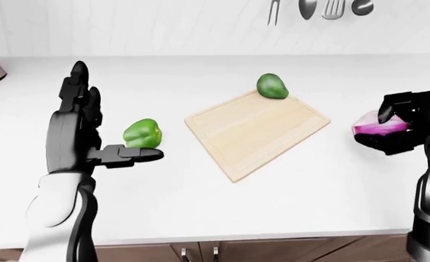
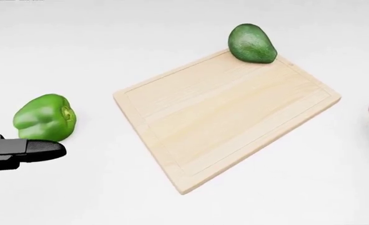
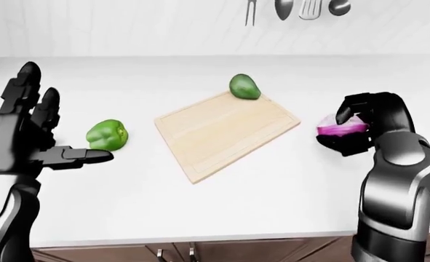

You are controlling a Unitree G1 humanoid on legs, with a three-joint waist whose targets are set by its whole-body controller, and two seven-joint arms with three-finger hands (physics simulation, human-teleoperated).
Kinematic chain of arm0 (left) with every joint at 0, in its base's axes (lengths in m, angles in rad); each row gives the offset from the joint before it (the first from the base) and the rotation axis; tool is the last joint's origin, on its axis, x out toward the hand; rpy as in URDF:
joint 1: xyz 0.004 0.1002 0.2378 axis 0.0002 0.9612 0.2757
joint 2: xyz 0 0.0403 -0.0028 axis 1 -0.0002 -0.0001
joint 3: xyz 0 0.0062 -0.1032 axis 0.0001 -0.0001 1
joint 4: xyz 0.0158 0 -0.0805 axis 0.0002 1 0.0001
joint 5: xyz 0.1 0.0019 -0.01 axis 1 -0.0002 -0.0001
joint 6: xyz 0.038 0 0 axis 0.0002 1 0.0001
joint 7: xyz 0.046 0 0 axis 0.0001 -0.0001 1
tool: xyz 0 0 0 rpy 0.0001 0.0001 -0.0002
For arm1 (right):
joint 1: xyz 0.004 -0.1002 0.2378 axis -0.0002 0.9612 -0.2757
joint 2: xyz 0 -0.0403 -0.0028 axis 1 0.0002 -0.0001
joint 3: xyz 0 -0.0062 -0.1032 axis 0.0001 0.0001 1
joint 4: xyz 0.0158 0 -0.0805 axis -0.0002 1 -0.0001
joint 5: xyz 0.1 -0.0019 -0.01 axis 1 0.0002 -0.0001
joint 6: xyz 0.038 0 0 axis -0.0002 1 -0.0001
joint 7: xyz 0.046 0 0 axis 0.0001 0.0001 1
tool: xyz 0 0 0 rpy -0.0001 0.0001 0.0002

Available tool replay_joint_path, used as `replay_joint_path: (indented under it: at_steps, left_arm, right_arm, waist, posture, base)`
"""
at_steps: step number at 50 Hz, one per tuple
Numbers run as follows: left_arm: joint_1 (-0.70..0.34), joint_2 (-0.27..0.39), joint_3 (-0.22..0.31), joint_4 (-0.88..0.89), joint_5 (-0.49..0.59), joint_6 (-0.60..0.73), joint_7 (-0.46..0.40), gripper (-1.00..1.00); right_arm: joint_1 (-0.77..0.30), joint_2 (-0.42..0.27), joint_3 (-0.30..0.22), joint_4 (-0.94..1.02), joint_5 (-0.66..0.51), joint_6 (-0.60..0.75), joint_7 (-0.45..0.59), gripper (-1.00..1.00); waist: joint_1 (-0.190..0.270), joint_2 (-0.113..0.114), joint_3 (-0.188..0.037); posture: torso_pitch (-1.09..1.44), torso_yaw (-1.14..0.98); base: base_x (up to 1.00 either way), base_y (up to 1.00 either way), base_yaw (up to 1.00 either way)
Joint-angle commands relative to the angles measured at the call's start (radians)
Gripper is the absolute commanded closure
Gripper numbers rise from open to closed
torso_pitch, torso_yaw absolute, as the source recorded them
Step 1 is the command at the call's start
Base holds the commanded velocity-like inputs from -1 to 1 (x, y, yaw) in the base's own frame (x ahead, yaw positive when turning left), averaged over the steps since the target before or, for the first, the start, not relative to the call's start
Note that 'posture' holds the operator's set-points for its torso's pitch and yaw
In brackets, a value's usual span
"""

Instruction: Place the avocado, onion, tomato and bell pepper on the cutting board.

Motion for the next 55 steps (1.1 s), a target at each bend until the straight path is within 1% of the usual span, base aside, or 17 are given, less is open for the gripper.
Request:
replay_joint_path:
  at_steps: [1,5,10,12,15,19,26,33,36,38,41,43,47,48,50,51,55]
  left_arm:
    - [-0.016,0.008,0.009,-0.031,0.003,-0.031,0.004,-1.0]
    - [-0.016,0.005,0.002,-0.029,0.006,-0.034,0.006,-1.0]
    - [-0.017,0.005,0.001,-0.03,0.009,-0.032,0.005,-1.0]
    - [-0.017,0.005,0.002,-0.03,0.01,-0.031,0.005,-1.0]
    - [-0.01,0.001,-0.002,-0.028,0.012,-0.039,0.005,-1.0]
    - [-0.013,0.0,-0.002,-0.029,0.012,-0.035,0.004,-1.0]
    - [-0.012,-0.005,-0.012,-0.022,0.019,-0.043,0.005,-1.0]
    - [-0.011,-0.004,-0.006,-0.027,0.018,-0.038,0.0,-1.0]
    - [-0.019,-0.002,-0.008,-0.022,0.018,-0.036,0.001,-1.0]
    - [-0.019,0.0,-0.003,-0.021,0.017,-0.037,0.0,-1.0]
    - [-0.008,-0.008,-0.018,-0.009,0.023,-0.057,0.003,-1.0]
    - [-0.013,-0.004,-0.007,-0.019,0.018,-0.044,-0.001,-1.0]
    - [-0.005,-0.009,-0.014,-0.011,0.023,-0.058,0.001,-1.0]
    - [-0.007,-0.009,-0.011,-0.016,0.02,-0.053,0.0,-1.0]
    - [-0.004,-0.009,-0.012,-0.013,0.022,-0.057,0.001,-1.0]
    - [-0.002,-0.012,-0.017,-0.015,0.023,-0.058,0.002,-1.0]
    - [-0.001,-0.01,-0.012,-0.018,0.024,-0.055,0.0,-1.0]
  right_arm:
    - [-0.044,-0.026,-0.007,-0.044,-0.016,-0.003,-0.001,1.0]
    - [-0.093,-0.011,0.034,-0.046,-0.03,0.016,-0.001,1.0]
    - [-0.162,0.034,0.098,-0.015,-0.036,0.013,-0.021,1.0]
    - [-0.207,0.044,0.122,0.004,-0.041,0.016,-0.026,1.0]
    - [-0.254,0.063,0.143,0.033,-0.038,0.009,-0.038,1.0]
    - [-0.303,0.107,0.18,0.099,-0.028,-0.027,-0.077,1.0]
    - [-0.394,0.14,0.209,0.228,0.0,-0.086,-0.14,1.0]
    - [-0.434,0.171,0.228,0.35,0.032,-0.153,-0.205,1.0]
    - [-0.454,0.172,0.236,0.38,0.037,-0.163,-0.216,1.0]
    - [-0.445,0.176,0.239,0.373,0.037,-0.162,-0.215,1.0]
    - [-0.426,0.203,0.25,0.379,0.041,-0.176,-0.231,1.0]
    - [-0.426,0.212,0.257,0.388,0.041,-0.185,-0.234,1.0]
    - [-0.428,0.217,0.256,0.4,0.045,-0.192,-0.234,0.91]
    - [-0.422,0.213,0.255,0.395,0.043,-0.19,-0.232,0.84]
    - [-0.411,0.213,0.255,0.38,0.042,-0.183,-0.225,0.8]
    - [-0.404,0.216,0.254,0.377,0.042,-0.185,-0.227,0.74]
    - [-0.39,0.22,0.252,0.374,0.043,-0.19,-0.228,0.69]
  waist:
    - [0.001,-0.005,-0.021]
    - [0.0,-0.004,-0.021]
    - [-0.002,0.0,-0.022]
    - [-0.003,0.001,-0.022]
    - [-0.003,0.005,-0.023]
    - [-0.002,0.01,-0.022]
    - [-0.002,0.014,-0.023]
    - [-0.003,0.016,-0.025]
    - [-0.003,0.017,-0.025]
    - [-0.002,0.017,-0.026]
    - [-0.001,0.018,-0.024]
    - [-0.001,0.018,-0.025]
    - [-0.003,0.017,-0.026]
    - [-0.003,0.017,-0.027]
    - [-0.002,0.017,-0.026]
    - [-0.001,0.017,-0.026]
    - [0.0,0.015,-0.026]
  posture:
    - [0.0,0.0]
    - [0.0,0.0]
    - [0.0,0.0]
    - [0.0,0.0]
    - [0.0,0.0]
    - [0.0,0.0]
    - [0.0,0.0]
    - [0.0,0.0]
    - [0.0,0.0]
    - [0.0,0.0]
    - [0.0,0.0]
    - [0.0,0.0]
    - [0.0,0.0]
    - [0.0,0.0]
    - [0.0,0.0]
    - [0.0,0.0]
    - [0.0,0.0]
  base:
    - [0.0,0.0,0.0]
    - [0.0,0.0,0.0]
    - [0.0,0.0,0.0]
    - [0.0,0.0,0.0]
    - [0.0,0.0,0.0]
    - [0.0,0.0,0.0]
    - [0.0,0.0,0.0]
    - [0.0,0.0,0.0]
    - [0.0,0.0,0.0]
    - [0.0,0.0,0.0]
    - [0.0,0.0,0.0]
    - [0.0,0.0,0.0]
    - [0.0,0.0,0.0]
    - [0.0,0.0,0.0]
    - [0.0,0.0,0.0]
    - [0.0,0.0,0.0]
    - [0.0,0.0,0.0]
